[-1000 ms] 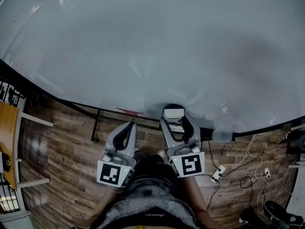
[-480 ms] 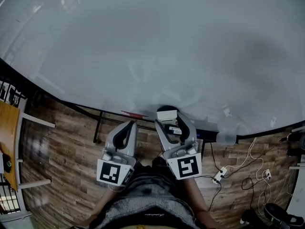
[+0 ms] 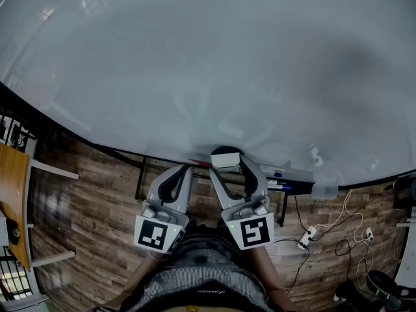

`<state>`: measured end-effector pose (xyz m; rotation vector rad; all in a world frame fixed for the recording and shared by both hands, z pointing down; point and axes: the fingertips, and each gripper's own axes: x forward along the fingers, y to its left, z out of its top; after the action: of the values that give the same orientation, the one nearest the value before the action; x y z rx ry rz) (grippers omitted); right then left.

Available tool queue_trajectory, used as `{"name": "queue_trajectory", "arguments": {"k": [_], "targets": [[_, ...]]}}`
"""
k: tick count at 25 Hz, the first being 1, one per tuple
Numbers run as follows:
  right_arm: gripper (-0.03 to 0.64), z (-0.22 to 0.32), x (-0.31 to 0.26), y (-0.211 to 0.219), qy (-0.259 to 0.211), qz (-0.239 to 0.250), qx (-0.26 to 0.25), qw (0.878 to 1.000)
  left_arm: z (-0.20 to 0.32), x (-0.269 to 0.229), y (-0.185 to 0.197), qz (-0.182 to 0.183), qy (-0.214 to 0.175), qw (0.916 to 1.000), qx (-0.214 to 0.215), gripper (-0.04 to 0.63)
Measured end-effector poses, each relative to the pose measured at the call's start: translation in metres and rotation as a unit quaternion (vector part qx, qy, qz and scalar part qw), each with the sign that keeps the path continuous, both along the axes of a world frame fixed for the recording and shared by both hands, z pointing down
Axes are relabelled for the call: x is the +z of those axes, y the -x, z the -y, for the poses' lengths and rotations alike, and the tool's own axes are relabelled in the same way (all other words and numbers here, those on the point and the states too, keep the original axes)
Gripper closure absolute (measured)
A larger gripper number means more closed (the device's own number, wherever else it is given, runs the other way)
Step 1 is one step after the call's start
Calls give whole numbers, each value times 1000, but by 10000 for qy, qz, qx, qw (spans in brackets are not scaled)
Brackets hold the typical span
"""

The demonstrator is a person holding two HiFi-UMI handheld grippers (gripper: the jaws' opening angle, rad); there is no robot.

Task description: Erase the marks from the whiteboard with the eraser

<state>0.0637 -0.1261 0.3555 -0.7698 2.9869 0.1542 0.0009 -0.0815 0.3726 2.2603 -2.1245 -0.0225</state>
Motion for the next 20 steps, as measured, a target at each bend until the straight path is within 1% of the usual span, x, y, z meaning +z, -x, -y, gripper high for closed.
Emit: {"name": "queue_trajectory", "arguments": {"k": [5,11,20], "targets": [[376,-12,-4,37,-36,62,47,10000,-11,2,41,-26,14,10000,20,592],[376,-30,-2,85,-84,-13,4,10000,-28,8,83,-58,8,10000,79,592],[376,-52,0,145,-160,-11,-85,9998,-55,11,137,-113,-55,9999,25,592]]}}
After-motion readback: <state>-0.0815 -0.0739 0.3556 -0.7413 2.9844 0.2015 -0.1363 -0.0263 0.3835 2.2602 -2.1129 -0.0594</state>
